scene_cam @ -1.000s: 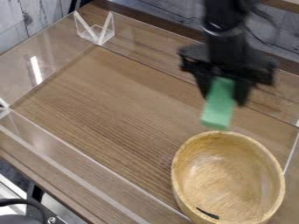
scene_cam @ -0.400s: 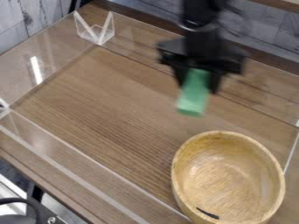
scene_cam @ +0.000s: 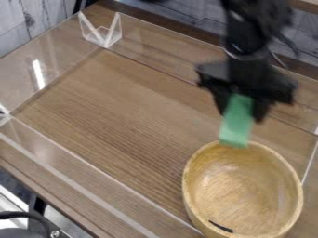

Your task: Move green stick from inside the wooden bowl to the table next to it

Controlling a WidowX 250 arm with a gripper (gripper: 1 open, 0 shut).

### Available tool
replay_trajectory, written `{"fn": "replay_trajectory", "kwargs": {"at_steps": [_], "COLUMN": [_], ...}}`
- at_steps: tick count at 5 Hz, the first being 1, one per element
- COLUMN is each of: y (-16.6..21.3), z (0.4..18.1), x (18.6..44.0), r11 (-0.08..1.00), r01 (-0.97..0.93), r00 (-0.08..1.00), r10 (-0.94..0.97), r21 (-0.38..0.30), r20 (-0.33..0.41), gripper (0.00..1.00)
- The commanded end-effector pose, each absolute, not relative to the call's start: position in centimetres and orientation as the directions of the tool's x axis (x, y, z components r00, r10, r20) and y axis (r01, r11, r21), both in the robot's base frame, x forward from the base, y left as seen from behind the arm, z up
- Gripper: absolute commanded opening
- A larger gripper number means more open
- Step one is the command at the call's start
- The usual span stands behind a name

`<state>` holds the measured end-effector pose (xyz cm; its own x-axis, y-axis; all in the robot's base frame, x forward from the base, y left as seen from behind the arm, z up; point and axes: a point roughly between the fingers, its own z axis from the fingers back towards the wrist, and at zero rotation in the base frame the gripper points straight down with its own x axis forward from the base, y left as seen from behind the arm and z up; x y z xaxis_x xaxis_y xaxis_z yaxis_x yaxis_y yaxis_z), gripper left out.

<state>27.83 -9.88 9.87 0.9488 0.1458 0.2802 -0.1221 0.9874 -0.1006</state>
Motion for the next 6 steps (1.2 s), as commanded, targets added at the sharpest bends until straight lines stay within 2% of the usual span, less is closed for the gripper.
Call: {"fn": "replay_trajectory", "kwargs": {"at_steps": [1,2,4,5,6], "y": [-5.5,-0.9,-7.6,-3.2,-6.6], "z": [12.4,13.2,11.5,12.3,11.5], "x": [29.1,29.2,29.5,29.7,29.9], "r11": [0.976,0.967,0.980,0.970,0.976], "r01": [-0.181,-0.229,-0.164,-0.218,-0.189], "r00": [0.912,0.895,0.908,0.888,0.893], "r10": [0.211,0.255,0.193,0.241,0.215], "r21": [-0.119,-0.114,-0.108,-0.103,-0.105], "r20": [0.351,0.366,0.371,0.391,0.396], "gripper": [0.00,0.00,0.00,0.00,0.00]}}
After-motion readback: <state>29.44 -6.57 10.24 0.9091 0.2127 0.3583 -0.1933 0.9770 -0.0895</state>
